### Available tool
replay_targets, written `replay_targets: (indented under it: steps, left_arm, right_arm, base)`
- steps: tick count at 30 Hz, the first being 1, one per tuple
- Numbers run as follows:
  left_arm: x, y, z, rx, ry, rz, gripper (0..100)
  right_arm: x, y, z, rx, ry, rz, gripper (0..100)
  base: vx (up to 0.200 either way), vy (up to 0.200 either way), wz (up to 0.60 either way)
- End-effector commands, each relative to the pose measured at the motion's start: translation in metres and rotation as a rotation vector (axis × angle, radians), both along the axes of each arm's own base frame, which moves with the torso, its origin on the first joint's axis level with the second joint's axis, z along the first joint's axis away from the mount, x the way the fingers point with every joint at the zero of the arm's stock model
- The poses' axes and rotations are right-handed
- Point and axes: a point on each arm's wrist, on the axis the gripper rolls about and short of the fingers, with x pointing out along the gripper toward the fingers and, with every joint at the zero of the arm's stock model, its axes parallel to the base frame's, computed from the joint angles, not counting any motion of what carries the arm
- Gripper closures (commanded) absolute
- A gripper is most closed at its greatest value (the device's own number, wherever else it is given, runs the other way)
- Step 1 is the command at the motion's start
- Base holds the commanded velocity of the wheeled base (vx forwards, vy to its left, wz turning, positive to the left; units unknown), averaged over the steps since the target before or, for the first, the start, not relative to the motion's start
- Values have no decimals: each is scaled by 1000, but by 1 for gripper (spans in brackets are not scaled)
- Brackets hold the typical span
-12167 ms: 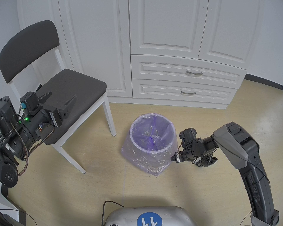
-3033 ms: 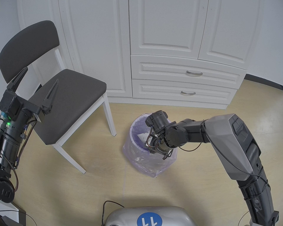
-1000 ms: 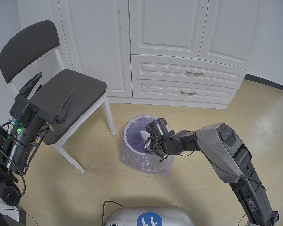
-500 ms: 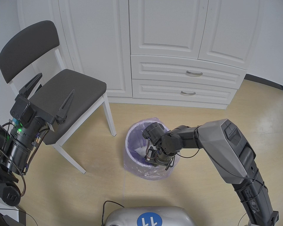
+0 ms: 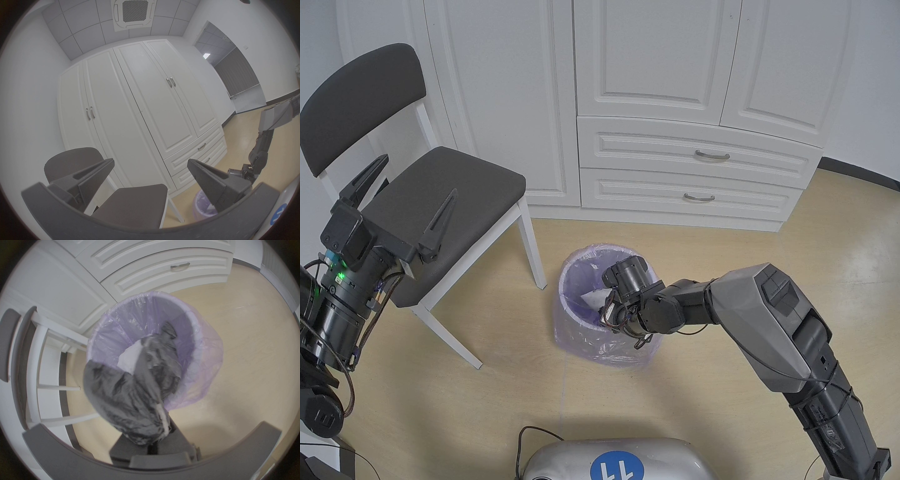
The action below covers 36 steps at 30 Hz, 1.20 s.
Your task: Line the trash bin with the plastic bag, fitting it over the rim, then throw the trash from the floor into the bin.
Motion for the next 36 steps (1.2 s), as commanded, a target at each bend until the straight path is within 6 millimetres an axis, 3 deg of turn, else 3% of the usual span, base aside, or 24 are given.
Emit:
replay_targets:
  steps: [1,10,28,29,36]
  left_arm:
    - [2,-1,-3,5,12,0,0]
    - [4,-2,-4,9,19,-3,0]
    - [8,-4,-9,17,39,-3,0]
    - [8,-4,-9,17,39,-3,0]
    - [8,-4,-8,16,37,-3,0]
  right_arm:
    - [7,0,-16,32,-22,-28,100]
    - [20,0,-13,129,-142,-51,100]
    - [21,12,-26,168,-238,-30,100]
    - [21,12,-27,164,-243,-37,0]
    - [22,13,-27,173,-261,-42,0]
  base:
    - [0,0,0]
    - [0,0,0]
    - [0,0,0]
    - [0,0,0]
    - [0,0,0]
